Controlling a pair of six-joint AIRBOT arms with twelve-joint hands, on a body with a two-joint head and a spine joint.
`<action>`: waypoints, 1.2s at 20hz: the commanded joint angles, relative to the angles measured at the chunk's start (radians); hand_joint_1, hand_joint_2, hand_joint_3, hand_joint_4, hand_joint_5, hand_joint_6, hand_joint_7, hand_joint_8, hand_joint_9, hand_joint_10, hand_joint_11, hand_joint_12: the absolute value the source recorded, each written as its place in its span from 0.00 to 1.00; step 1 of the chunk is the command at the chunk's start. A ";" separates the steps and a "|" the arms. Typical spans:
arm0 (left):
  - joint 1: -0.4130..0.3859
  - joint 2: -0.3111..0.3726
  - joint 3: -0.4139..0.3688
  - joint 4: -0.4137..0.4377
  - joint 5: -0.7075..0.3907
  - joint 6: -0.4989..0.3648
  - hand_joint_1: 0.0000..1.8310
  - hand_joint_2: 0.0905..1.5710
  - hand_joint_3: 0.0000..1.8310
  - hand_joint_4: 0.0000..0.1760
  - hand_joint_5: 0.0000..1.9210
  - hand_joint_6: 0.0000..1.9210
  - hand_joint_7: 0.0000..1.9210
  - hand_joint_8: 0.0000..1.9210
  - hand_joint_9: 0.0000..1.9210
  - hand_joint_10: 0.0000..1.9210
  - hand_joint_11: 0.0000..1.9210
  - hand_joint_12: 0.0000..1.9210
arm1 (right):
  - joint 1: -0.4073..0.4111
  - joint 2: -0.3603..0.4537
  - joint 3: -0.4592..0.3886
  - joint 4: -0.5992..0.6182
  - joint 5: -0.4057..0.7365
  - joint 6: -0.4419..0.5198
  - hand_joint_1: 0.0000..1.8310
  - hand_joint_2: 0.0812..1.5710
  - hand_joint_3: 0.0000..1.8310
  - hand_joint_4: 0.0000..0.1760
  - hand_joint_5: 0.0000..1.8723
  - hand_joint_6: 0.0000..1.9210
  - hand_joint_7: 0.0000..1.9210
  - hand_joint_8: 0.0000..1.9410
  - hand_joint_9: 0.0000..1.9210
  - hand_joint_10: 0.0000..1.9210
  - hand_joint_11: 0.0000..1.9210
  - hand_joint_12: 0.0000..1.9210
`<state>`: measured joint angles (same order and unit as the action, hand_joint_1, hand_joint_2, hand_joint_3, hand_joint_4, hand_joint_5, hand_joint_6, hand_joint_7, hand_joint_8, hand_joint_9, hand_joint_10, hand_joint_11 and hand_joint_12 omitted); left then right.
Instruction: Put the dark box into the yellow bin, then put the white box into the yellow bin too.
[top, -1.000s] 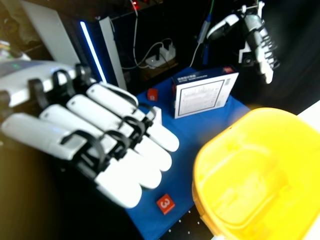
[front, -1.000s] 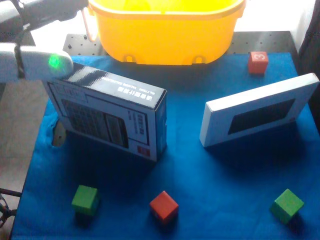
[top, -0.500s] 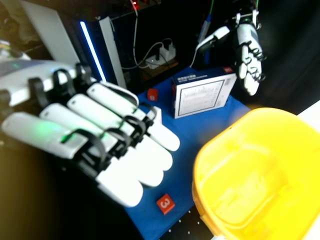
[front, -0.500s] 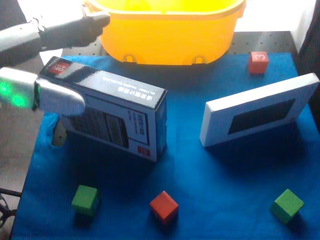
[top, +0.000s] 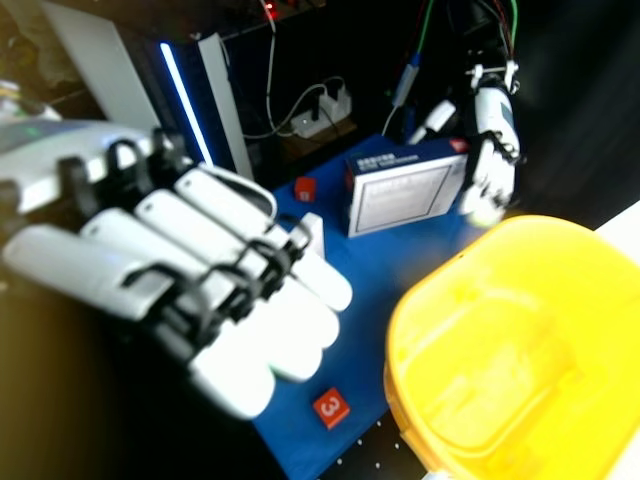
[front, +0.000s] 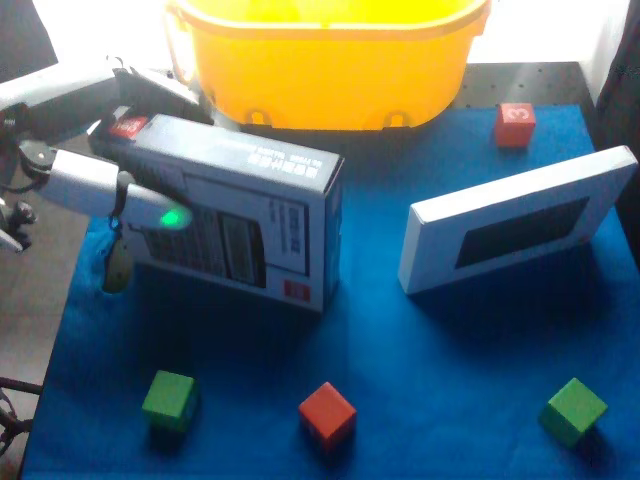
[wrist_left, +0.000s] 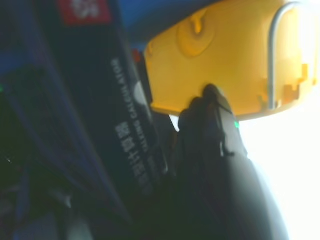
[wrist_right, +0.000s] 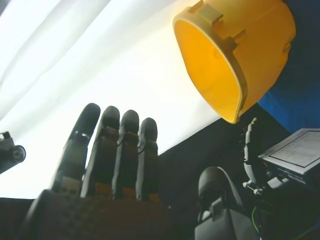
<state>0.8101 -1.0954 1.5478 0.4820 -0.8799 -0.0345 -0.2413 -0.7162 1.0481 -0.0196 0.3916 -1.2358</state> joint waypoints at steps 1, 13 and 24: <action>-0.006 -0.011 0.006 -0.023 -0.041 0.012 0.77 0.61 0.00 0.00 0.67 0.09 0.67 0.25 0.64 0.44 0.57 0.54 | 0.010 0.000 0.001 0.004 0.125 -0.003 0.04 0.74 0.00 0.00 0.24 0.00 0.22 0.00 0.18 0.00 0.00 0.45; -0.006 -0.015 0.020 -0.190 -0.183 0.013 0.70 0.65 0.01 0.00 0.56 0.33 0.59 0.48 0.54 0.47 0.45 0.72 | 0.011 0.000 0.001 0.009 0.126 -0.003 0.08 0.72 0.00 0.00 0.25 0.00 0.23 0.00 0.18 0.00 0.00 0.42; -0.024 0.012 0.001 -0.418 -0.395 0.070 0.68 0.66 0.00 0.00 0.59 0.31 0.56 0.49 0.55 0.36 0.43 0.67 | 0.011 -0.006 0.001 0.009 0.126 -0.003 0.05 0.71 0.00 0.00 0.25 0.00 0.23 0.00 0.20 0.00 0.00 0.49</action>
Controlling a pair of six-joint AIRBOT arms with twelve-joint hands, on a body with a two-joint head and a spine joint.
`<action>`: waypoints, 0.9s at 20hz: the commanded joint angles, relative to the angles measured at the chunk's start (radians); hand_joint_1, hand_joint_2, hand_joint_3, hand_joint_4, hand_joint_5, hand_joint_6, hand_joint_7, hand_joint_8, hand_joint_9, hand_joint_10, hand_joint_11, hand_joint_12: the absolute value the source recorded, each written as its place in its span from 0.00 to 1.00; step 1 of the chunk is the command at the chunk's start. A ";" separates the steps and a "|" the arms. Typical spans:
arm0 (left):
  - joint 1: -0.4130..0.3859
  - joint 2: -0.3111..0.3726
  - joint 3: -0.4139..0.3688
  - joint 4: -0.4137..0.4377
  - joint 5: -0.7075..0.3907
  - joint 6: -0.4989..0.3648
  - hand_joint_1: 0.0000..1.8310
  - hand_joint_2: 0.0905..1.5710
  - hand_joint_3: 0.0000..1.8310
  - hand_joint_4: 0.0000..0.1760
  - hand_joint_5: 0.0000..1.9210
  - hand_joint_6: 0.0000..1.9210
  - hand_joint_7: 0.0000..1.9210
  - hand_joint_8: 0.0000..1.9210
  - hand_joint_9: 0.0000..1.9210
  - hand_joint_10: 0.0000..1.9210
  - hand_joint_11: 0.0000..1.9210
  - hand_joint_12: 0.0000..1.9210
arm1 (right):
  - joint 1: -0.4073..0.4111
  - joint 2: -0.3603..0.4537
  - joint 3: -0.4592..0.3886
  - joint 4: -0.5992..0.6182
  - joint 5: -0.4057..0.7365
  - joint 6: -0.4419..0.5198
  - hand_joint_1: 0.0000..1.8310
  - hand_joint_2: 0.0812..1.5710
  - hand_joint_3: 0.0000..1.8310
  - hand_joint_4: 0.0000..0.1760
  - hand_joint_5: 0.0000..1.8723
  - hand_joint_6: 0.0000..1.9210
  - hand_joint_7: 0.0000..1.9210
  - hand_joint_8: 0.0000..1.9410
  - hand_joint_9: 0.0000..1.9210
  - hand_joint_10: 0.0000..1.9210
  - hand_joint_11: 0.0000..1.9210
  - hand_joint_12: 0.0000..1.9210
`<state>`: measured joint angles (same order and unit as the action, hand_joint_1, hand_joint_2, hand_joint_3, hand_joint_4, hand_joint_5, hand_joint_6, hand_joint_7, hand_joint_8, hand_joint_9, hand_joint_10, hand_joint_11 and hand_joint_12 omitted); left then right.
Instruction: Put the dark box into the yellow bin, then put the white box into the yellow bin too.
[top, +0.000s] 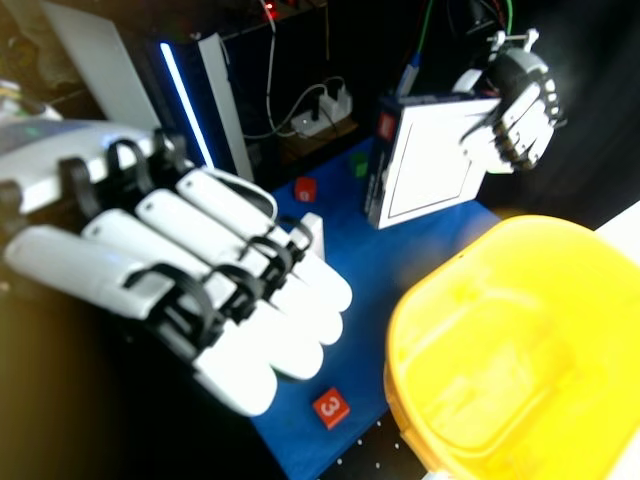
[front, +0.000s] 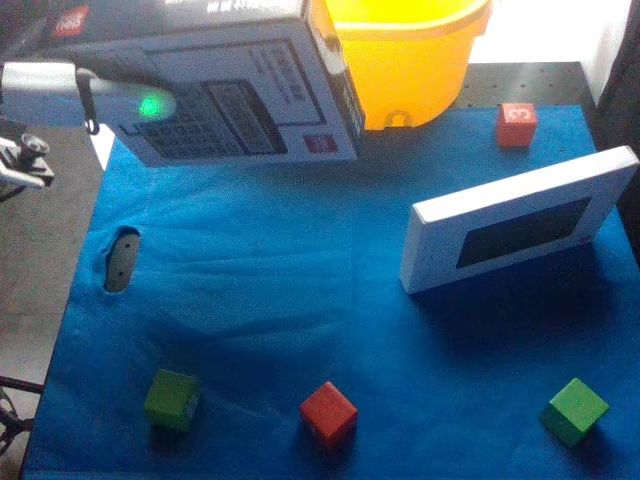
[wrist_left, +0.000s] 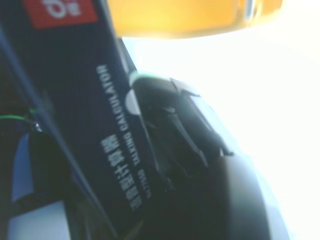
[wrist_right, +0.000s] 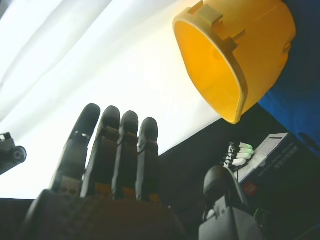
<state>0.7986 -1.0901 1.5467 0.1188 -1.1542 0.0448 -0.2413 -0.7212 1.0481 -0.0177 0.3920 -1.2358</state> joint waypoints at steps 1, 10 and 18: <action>-0.022 0.011 0.003 -0.069 -0.128 -0.007 0.68 0.66 0.00 0.00 0.58 0.33 0.55 0.52 0.54 0.37 0.42 0.68 | 0.011 -0.003 0.001 0.007 0.125 -0.003 0.05 0.72 0.00 0.00 0.25 0.00 0.23 0.00 0.20 0.00 0.00 0.49; -0.151 0.027 0.042 -0.112 -0.092 0.035 0.75 0.68 0.00 0.00 0.55 0.40 0.45 0.53 0.52 0.61 0.53 0.49 | 0.011 -0.050 0.021 0.007 0.126 -0.003 0.09 0.69 0.00 0.00 0.25 0.00 0.21 0.00 0.17 0.00 0.00 0.45; -0.245 -0.008 0.117 -0.094 0.011 0.051 0.71 0.66 0.00 0.00 0.57 0.30 0.56 0.52 0.56 0.44 0.52 0.56 | 0.011 -0.095 0.040 0.007 0.128 -0.003 0.06 0.72 0.00 0.00 0.25 0.00 0.22 0.00 0.20 0.01 0.00 0.52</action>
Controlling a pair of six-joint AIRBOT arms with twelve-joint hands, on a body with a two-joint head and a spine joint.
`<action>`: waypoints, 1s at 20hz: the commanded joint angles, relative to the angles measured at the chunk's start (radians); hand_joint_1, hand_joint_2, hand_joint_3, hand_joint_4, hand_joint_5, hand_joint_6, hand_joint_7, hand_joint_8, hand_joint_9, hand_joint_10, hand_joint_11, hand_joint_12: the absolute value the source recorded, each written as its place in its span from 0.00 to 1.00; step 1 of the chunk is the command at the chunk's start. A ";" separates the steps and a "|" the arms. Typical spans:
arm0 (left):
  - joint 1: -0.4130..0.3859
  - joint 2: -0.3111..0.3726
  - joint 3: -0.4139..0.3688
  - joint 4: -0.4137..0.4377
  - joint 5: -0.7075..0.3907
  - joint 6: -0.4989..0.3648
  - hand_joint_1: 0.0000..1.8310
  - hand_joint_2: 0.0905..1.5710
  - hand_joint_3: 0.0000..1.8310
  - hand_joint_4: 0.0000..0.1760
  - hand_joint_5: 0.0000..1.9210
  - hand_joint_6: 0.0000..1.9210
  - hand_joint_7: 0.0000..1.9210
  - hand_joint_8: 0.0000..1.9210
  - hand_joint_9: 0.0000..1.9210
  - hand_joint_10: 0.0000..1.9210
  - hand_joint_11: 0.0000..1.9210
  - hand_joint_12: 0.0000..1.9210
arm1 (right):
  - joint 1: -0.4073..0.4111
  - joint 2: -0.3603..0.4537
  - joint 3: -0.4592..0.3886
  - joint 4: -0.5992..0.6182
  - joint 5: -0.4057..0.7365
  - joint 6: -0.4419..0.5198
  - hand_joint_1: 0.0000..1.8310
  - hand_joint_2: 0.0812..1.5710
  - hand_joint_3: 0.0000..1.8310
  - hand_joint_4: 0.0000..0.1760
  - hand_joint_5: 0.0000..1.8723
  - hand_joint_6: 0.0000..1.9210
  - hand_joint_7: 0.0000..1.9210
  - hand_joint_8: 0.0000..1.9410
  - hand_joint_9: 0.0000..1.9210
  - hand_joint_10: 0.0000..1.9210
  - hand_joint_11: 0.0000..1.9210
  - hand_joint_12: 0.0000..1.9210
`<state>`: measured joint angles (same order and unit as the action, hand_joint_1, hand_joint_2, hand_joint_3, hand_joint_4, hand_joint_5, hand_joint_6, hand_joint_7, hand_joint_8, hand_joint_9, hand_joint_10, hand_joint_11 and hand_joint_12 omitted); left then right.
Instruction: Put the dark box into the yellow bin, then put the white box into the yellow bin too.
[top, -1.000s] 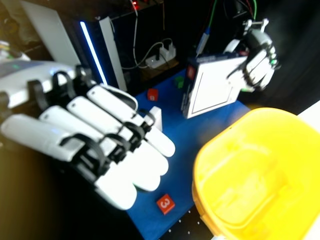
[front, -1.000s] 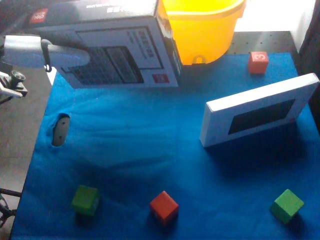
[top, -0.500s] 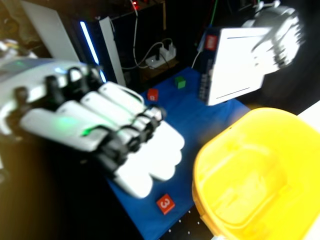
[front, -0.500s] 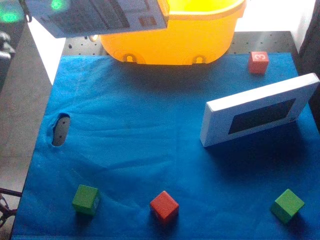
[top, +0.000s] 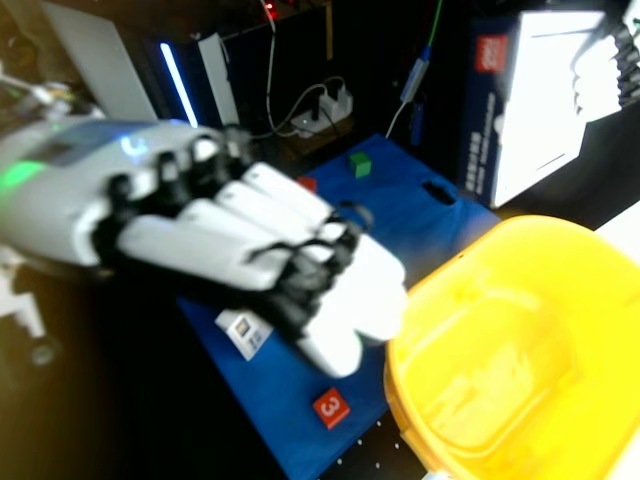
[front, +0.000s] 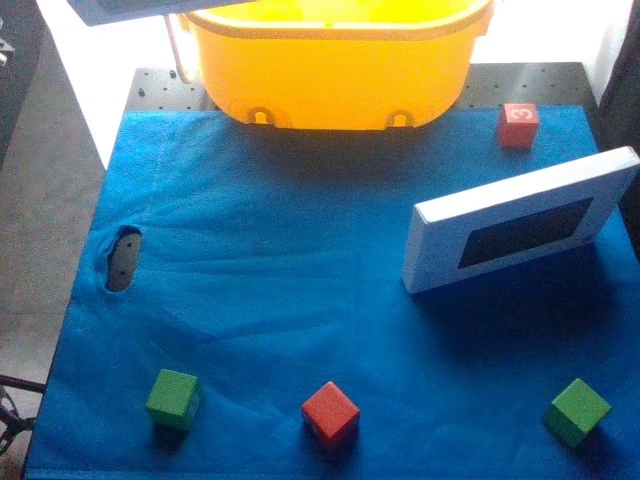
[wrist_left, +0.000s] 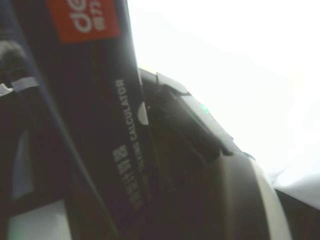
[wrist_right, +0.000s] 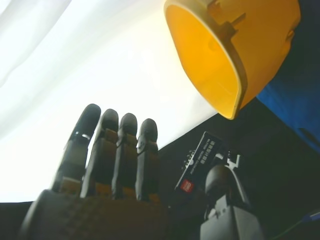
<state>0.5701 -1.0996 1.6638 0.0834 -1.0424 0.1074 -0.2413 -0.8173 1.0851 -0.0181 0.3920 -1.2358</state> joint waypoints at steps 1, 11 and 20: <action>-0.036 -0.010 0.016 -0.046 -0.085 -0.011 0.71 0.65 0.00 0.00 0.61 0.23 0.56 0.54 0.57 0.44 0.51 0.60 | 0.011 0.002 0.003 0.008 0.128 -0.003 0.06 0.72 0.00 0.00 0.26 0.00 0.24 0.00 0.22 0.01 0.00 0.55; -0.231 -0.198 0.216 0.153 0.055 -0.016 0.69 0.64 0.00 0.00 0.66 0.16 0.56 0.51 0.51 0.44 0.40 0.70 | -0.009 -0.041 0.015 0.007 0.196 -0.003 0.06 0.71 0.00 0.00 0.27 0.00 0.24 0.00 0.20 0.00 0.00 0.50; -0.235 -0.269 0.298 0.186 0.104 -0.060 0.64 0.51 0.00 0.60 0.25 0.00 0.22 0.00 0.20 0.00 0.17 0.04 | -0.009 -0.058 0.016 0.006 0.200 -0.003 0.09 0.71 0.00 0.00 0.26 0.00 0.23 0.00 0.20 0.00 0.00 0.52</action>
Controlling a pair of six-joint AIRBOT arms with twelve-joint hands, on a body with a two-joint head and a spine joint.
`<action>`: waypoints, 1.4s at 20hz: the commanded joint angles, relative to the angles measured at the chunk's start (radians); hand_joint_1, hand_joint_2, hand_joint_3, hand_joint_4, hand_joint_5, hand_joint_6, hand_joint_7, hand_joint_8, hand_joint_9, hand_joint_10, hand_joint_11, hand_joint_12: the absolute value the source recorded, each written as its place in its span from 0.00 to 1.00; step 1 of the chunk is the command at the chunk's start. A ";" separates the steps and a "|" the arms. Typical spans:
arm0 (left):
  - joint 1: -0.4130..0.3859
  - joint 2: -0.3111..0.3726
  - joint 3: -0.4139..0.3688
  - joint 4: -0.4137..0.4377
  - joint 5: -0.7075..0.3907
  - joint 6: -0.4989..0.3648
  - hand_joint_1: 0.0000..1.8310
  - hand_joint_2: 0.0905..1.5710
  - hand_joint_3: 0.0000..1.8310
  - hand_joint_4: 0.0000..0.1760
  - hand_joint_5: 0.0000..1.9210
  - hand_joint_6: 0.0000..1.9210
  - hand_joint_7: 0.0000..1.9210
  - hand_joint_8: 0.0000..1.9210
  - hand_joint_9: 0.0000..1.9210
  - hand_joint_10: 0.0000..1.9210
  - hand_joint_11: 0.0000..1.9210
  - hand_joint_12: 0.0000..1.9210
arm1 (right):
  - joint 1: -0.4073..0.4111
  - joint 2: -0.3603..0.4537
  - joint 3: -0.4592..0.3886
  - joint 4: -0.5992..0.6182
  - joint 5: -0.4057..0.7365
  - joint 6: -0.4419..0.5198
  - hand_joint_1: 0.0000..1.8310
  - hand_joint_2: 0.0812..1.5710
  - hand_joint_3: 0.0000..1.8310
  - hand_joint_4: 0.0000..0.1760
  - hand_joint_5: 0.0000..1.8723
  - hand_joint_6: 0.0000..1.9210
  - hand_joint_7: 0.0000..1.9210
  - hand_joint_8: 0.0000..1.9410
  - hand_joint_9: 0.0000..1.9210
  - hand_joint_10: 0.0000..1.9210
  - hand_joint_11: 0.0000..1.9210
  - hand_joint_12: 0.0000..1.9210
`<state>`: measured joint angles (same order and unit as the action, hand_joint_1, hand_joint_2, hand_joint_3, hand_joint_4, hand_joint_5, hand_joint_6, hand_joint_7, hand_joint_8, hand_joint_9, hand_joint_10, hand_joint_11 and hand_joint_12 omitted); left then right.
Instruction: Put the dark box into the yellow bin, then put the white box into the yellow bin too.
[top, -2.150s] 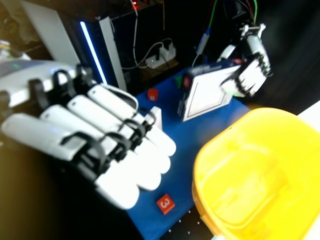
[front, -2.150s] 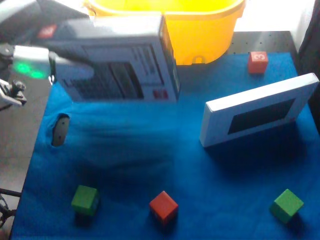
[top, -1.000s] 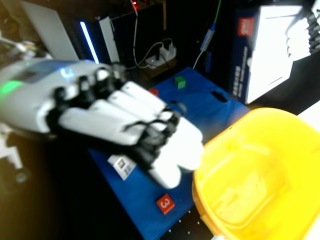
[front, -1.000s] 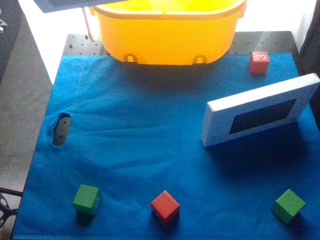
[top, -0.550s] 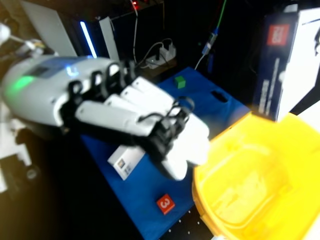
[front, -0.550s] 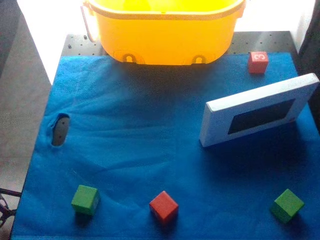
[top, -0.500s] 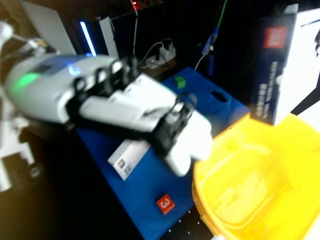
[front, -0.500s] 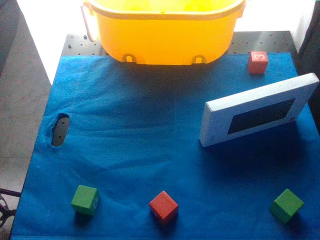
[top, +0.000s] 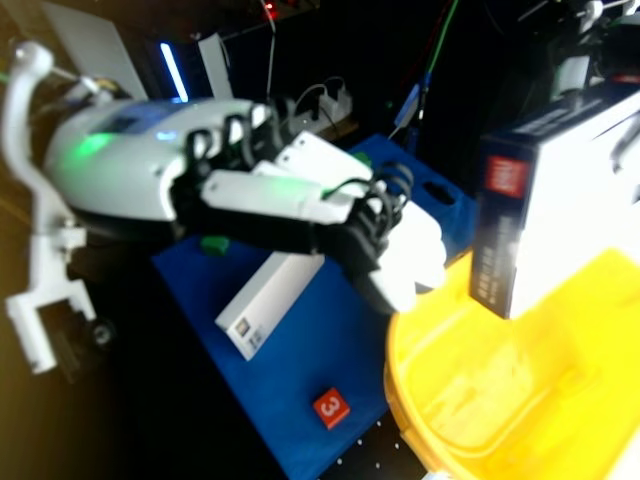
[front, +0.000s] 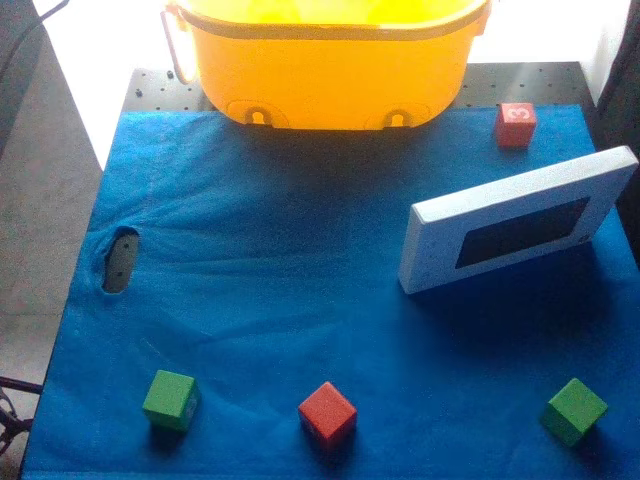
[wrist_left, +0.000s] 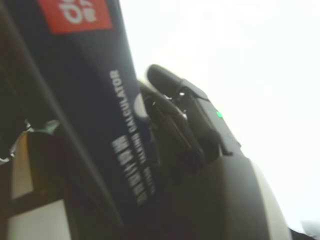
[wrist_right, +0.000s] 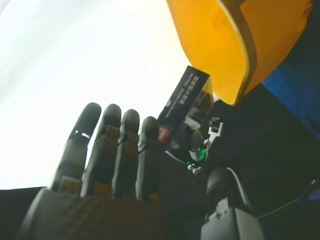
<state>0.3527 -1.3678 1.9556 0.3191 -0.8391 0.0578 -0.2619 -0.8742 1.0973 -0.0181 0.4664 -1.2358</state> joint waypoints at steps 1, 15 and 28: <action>-0.019 -0.001 0.007 -0.049 -0.099 -0.011 0.64 0.51 0.00 0.60 0.25 0.00 0.22 0.00 0.20 0.00 0.17 0.04 | 0.012 -0.001 0.004 0.006 0.125 -0.003 0.09 0.71 0.00 0.00 0.26 0.00 0.23 0.00 0.20 0.00 0.00 0.52; -0.013 0.084 -0.064 -0.042 -0.115 -0.038 0.60 0.48 0.00 0.59 0.23 0.00 0.16 0.00 0.16 0.01 0.17 0.02 | -0.048 0.044 -0.043 0.007 0.126 0.047 0.12 0.61 0.00 0.02 0.08 0.00 0.14 0.00 0.12 0.00 0.00 0.33; 0.023 0.182 -0.140 -0.078 -0.093 0.016 0.58 0.48 0.00 0.00 0.18 0.00 0.17 0.00 0.18 0.00 0.18 0.03 | -0.208 0.088 -0.115 0.030 0.136 0.103 0.17 0.49 0.00 0.36 0.02 0.00 0.13 0.00 0.12 0.01 0.00 0.40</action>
<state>0.3843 -1.1877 1.8187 0.2897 -0.8295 0.0792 -0.4820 -0.7887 0.9840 0.0040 0.4706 -1.1366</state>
